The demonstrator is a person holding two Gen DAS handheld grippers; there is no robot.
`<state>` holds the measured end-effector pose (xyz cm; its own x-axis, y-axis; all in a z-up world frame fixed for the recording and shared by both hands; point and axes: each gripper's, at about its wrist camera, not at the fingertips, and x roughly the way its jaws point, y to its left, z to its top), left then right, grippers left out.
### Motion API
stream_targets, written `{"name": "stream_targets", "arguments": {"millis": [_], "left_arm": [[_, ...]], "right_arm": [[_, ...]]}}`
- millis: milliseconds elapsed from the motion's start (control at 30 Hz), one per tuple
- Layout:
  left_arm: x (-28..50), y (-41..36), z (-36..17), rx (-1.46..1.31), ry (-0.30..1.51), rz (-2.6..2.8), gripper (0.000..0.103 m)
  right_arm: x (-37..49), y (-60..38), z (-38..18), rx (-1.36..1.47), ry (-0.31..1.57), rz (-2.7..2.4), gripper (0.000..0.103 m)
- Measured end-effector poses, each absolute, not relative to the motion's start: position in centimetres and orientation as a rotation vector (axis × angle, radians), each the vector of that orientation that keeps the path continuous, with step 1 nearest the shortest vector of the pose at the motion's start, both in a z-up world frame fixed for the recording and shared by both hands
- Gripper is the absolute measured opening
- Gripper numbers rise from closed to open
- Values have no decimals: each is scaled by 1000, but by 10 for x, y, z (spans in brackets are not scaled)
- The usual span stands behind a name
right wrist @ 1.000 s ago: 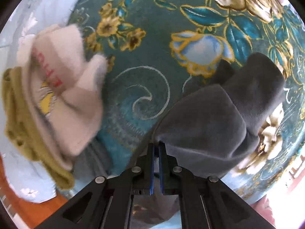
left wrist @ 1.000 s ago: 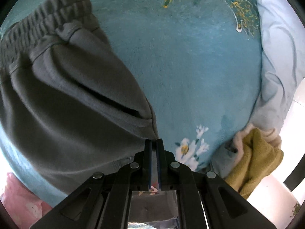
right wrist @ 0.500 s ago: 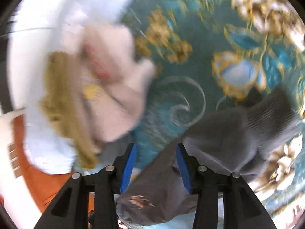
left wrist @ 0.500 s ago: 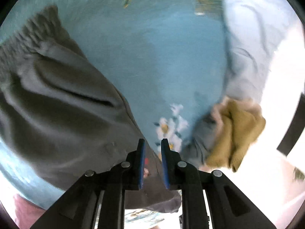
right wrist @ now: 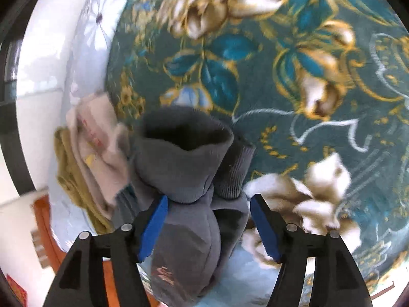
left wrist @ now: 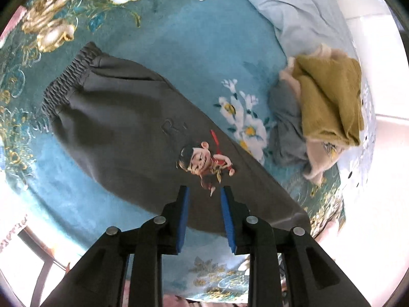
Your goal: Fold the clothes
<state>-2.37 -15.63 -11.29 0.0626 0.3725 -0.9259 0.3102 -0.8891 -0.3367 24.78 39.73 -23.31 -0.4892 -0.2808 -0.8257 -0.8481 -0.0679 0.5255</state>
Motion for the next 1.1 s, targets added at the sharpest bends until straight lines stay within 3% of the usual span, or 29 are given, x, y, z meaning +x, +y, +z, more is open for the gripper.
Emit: {"name": "stream_targets", "arguments": {"millis": [400,433,467,567,733,1100], "left_arm": [[2,-156,-76,-2259,-674,2063,28],[5,-158,-74,-2255,-682,2066,28],[7,-160,-72,-2252,-690,2067,28],[16,-171,-65,-2233,-732,2078,28],[32,-194,-54,-2194,-815,2101,28],[63,-267,-49,-2097,-952,2184,28]], "right_arm": [[239,408,-266,-1178,1740,1506,70],[239,408,-266,-1170,1754,1497,63],[240,408,-266,-1146,1791,1488,51],[240,409,-258,-1112,1830,1482,33],[230,402,-224,-1120,1751,1590,28],[163,324,-91,-1332,1186,2145,28]]}}
